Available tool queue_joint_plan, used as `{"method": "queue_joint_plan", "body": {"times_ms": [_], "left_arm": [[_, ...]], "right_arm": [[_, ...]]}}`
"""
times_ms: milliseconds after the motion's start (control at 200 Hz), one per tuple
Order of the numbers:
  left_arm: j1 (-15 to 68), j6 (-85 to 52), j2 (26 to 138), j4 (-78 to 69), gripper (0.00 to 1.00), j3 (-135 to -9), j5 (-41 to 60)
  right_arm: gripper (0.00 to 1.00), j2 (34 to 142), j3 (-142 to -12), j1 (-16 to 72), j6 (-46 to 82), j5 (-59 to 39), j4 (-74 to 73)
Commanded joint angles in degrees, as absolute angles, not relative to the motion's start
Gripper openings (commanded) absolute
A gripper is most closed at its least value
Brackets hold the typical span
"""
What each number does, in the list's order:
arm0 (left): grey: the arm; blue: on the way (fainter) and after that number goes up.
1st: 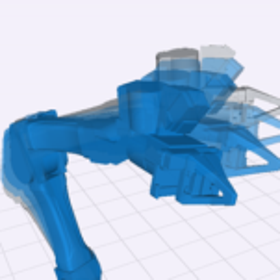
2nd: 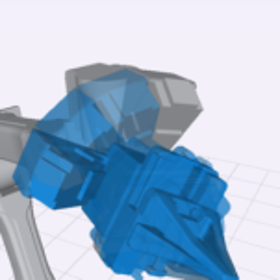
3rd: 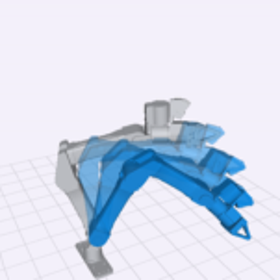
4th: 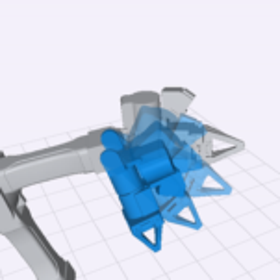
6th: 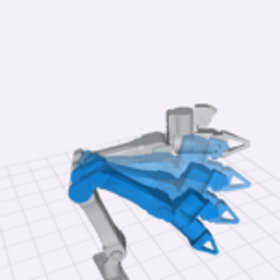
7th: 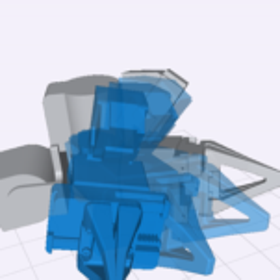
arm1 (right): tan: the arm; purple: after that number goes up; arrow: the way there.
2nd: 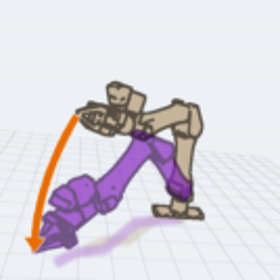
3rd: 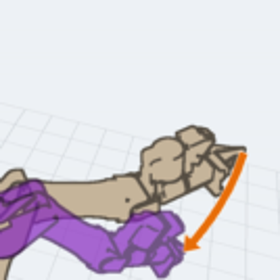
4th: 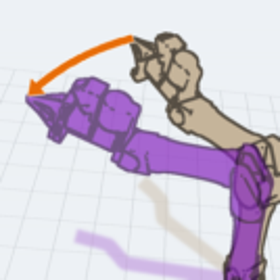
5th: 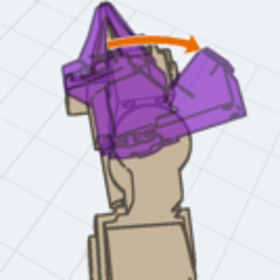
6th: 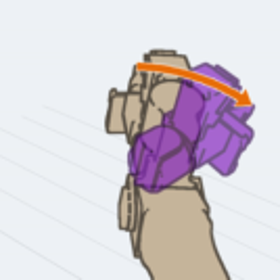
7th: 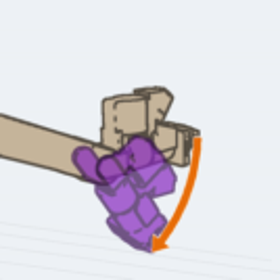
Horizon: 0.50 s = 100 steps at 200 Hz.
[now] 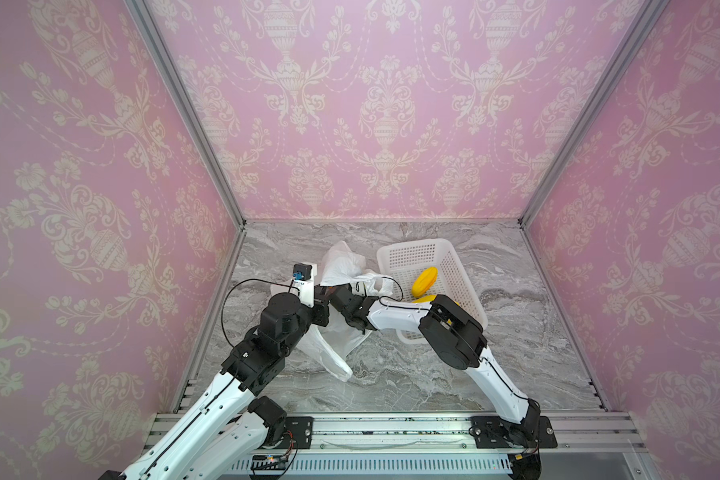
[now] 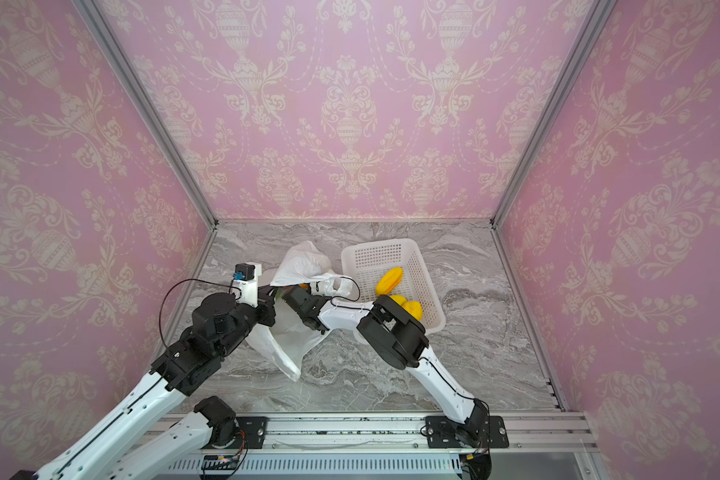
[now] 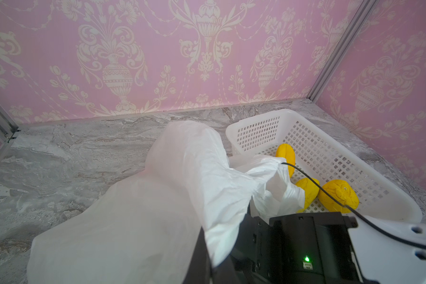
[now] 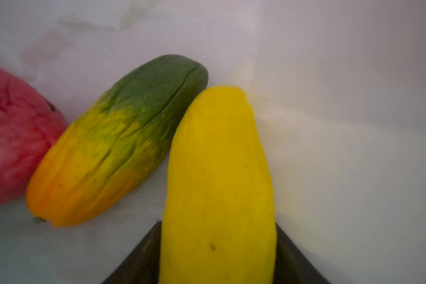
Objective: Untie the knot of the plastic bag and take out the fruit
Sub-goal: 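Grasp the long yellow fruit with the right gripper and lift it out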
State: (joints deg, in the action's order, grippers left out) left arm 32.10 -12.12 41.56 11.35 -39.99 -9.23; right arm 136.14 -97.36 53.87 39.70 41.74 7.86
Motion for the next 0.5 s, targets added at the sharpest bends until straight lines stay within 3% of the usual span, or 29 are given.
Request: {"method": "queue_joint_plan", "body": {"times_ms": [0, 255, 495], "left_arm": [[31.99, -12.12, 40.91, 10.44, 0.00, -39.33, -8.14], [31.99, -12.00, 41.57, 10.23, 0.00, -39.64, -8.12], [31.98, -11.96, 42.53, 10.39, 0.00, -39.90, -9.28]], "right_arm": [[0.52, 135.68, -97.45, 53.99, 38.66, 41.15, 8.62], [0.27, 131.16, -92.30, 54.25, 36.38, 39.72, 4.66], [0.15, 122.03, -80.71, 57.70, 32.38, 38.99, -3.54]]}}
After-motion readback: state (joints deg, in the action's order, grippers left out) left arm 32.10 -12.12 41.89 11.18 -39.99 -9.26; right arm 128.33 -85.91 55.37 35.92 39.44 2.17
